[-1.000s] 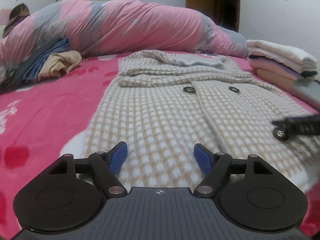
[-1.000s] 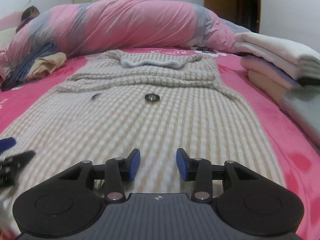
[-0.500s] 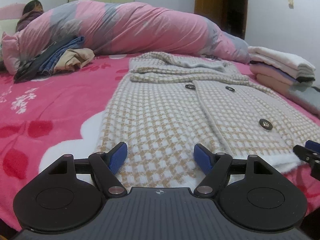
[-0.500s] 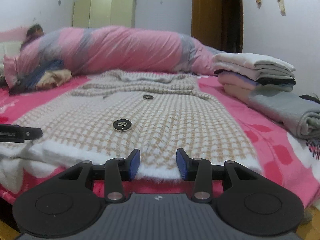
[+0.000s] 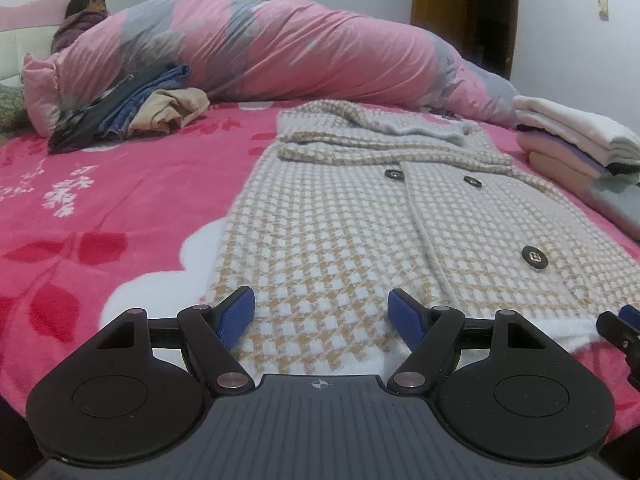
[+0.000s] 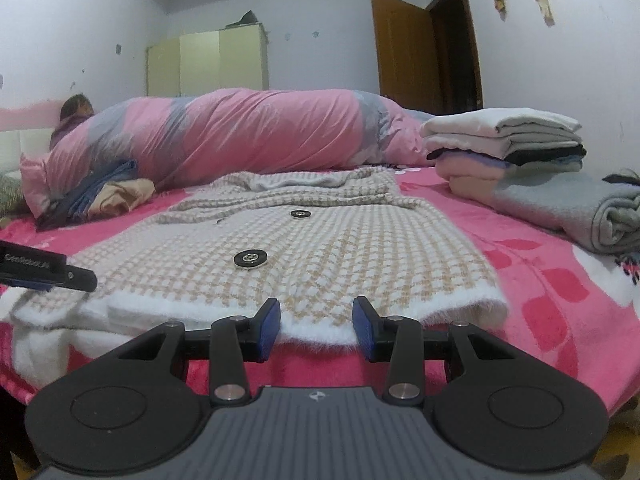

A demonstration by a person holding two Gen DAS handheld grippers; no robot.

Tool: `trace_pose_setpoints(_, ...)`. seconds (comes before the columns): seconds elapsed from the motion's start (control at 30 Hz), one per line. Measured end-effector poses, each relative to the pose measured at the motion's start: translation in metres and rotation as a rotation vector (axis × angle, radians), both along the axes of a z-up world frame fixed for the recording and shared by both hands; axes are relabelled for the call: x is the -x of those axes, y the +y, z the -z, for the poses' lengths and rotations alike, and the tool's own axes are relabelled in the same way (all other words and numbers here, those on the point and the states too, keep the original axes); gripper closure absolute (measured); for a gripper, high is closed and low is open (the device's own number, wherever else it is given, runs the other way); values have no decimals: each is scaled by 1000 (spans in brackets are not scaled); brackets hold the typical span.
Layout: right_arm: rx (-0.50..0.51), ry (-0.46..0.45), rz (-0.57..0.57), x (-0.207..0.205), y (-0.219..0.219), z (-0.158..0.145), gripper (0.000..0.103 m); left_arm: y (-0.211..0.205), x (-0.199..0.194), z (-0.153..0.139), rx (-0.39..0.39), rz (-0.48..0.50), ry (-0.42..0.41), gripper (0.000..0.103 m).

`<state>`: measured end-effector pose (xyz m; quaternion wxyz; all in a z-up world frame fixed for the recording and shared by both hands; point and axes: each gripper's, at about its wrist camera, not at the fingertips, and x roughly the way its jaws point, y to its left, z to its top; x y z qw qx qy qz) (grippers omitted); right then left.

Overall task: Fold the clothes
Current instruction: 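Withdraw both open tools back from the folded cardigan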

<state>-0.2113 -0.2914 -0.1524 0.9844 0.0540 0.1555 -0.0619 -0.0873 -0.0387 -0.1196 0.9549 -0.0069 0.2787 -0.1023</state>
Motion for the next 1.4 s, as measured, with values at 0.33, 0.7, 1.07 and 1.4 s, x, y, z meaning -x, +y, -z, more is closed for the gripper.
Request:
trace_pose_setpoints(0.33,5,-13,12,4,1,0,61,4,0,-6,13,-16,21,29)
trace_pose_setpoints(0.7,-34,-28,38,5,0,0,61,10,-10,-24,5,-30,96,10)
trace_pose_setpoints(1.07,-20,-1,65,-19,-4,-48,61,-7,-34,-34,-56,-60,194,1)
trace_pose_setpoints(1.4,43,224,77,-64,-1,-28,61,-17,-43,-21,-113,-69,282,0)
